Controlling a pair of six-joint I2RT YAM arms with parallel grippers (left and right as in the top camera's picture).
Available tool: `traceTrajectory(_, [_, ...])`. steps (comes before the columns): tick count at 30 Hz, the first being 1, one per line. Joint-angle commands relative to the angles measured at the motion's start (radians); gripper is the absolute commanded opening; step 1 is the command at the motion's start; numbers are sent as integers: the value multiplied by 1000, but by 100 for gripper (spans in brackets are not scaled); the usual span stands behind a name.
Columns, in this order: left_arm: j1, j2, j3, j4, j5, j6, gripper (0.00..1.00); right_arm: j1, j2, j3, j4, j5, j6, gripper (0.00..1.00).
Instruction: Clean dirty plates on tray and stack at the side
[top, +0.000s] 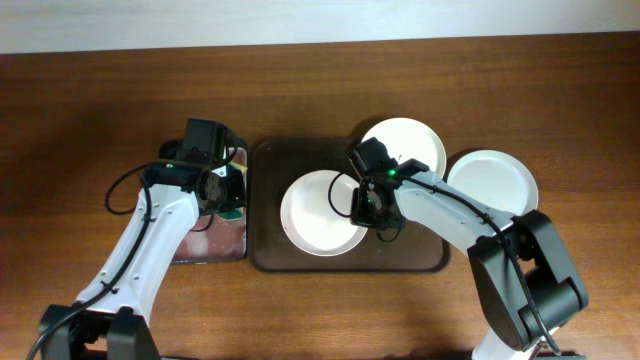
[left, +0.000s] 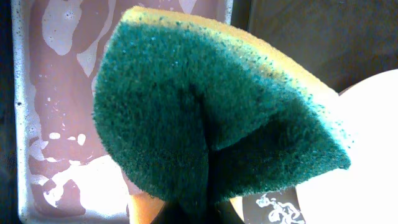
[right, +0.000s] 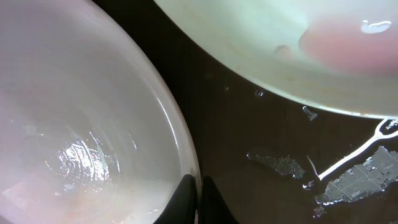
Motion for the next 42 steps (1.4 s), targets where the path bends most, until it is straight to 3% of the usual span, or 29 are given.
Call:
traceTrajectory(1, [0, -21, -3, 4, -11, 14, 0, -3, 16, -18, -5, -2, -3, 4])
traceTrajectory(3, [0, -21, -3, 4, 35, 6, 0, -3, 16, -18, -7, -2, -3, 4])
traceTrajectory(6, [-11, -21, -3, 21, 369, -9, 0, -3, 16, -18, -13, -3, -3, 4])
traceTrajectory(12, [-151, -21, -29, 126, 351, -209, 0, -3, 16, -18, -16, -6, -3, 4])
traceTrajectory(16, [-242, -21, -145, 325, 352, -389, 0, -3, 16, -18, -23, -6, -3, 4])
traceTrajectory(18, [-272, -18, -225, 438, 348, -420, 0, -3, 16, -18, -23, -6, -3, 4])
traceTrajectory(27, [-302, 161, -283, 566, 310, -388, 0, -3, 16, -18, -23, -9, -3, 4])
traceTrajectory(34, [-296, 92, -229, 374, -21, -205, 0, -3, 16, -18, -38, -8, -2, 4])
traceTrajectory(42, [-252, 62, 23, 170, -42, -128, 0, -3, 16, -18, -49, -8, -3, 4])
